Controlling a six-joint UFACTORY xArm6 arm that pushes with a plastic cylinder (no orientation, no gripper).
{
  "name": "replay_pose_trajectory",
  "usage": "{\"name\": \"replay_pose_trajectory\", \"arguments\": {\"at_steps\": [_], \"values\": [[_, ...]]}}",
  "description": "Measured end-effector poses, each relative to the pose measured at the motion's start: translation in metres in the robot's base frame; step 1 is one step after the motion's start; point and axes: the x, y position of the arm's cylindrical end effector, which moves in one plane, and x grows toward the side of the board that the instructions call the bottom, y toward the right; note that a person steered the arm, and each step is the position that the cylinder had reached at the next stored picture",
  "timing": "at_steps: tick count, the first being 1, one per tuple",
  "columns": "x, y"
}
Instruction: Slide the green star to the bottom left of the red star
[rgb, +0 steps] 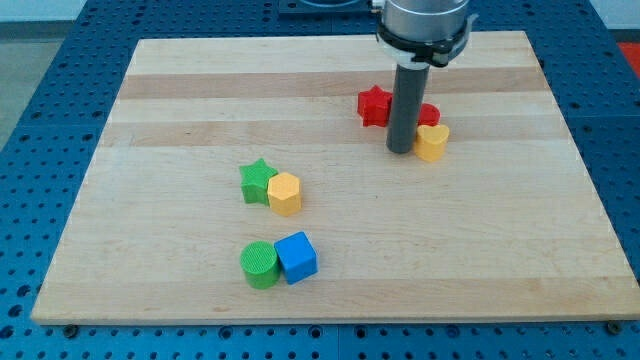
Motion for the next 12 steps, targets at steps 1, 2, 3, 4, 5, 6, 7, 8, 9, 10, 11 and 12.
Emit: {"name": "replay_pose_trajectory", "arguments": {"at_steps": [1,2,3,4,5,6,7,8,9,10,11,12], "values": [[0.013,-0.046],[0.013,-0.103],[0.009,-0.151],[0.010,-0.197],[0.030,-0.235],[0.063,-0.247],[0.082,-0.230],[0.076,-0.197],[0.056,-0.168],[0.043,-0.144],[0.041,-0.120],[0.041,-0.098]]}}
